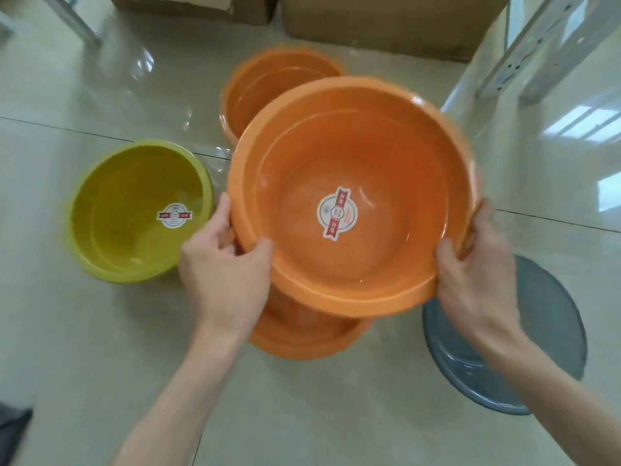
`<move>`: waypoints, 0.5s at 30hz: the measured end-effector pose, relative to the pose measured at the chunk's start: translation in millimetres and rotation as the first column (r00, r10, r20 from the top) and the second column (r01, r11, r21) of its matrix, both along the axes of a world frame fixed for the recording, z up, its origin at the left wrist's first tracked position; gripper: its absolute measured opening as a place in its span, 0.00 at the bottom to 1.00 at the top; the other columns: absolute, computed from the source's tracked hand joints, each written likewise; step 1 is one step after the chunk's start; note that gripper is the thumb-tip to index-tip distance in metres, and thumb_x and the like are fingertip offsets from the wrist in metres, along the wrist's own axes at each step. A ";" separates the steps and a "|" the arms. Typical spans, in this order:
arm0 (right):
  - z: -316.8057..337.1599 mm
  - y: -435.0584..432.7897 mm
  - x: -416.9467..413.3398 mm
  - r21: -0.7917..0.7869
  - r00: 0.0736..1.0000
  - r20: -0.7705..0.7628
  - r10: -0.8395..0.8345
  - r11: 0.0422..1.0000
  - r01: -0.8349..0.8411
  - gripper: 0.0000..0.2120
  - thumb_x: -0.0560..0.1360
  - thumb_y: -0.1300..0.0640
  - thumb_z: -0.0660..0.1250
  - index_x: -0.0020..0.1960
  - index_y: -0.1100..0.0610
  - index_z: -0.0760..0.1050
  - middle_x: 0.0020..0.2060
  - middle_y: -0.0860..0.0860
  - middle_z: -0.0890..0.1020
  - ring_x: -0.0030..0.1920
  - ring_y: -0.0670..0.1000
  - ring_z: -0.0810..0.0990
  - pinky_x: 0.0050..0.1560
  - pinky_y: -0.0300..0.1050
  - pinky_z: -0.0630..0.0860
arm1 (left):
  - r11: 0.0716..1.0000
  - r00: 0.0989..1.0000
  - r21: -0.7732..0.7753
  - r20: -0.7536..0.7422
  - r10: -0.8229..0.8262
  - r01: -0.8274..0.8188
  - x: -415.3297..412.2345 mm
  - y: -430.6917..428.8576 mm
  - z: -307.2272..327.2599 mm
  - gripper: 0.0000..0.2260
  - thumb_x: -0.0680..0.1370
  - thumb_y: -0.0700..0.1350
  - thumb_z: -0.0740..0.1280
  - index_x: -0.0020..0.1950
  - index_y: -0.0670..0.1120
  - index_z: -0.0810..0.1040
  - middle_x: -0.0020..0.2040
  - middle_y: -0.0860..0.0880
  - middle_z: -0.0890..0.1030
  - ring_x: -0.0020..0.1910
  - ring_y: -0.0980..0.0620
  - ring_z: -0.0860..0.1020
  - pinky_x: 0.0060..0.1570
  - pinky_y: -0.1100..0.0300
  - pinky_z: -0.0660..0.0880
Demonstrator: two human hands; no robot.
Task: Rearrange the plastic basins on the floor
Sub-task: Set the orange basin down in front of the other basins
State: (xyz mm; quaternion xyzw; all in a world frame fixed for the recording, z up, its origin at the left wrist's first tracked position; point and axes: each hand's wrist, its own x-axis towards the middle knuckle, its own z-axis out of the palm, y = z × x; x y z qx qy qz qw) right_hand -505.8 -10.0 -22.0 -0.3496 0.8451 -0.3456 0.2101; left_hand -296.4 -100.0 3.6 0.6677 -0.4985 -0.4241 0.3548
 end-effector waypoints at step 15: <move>-98.5 21.5 89.8 0.307 0.990 0.019 0.140 0.942 -0.139 0.32 0.80 0.65 0.60 0.80 0.65 0.48 0.77 0.60 0.59 0.76 0.59 0.61 0.74 0.43 0.56 | 0.962 0.954 0.256 0.298 0.013 -0.094 70.4 62.6 -108.7 0.32 0.76 0.29 0.60 0.80 0.40 0.57 0.81 0.47 0.57 0.81 0.50 0.56 0.72 0.70 0.50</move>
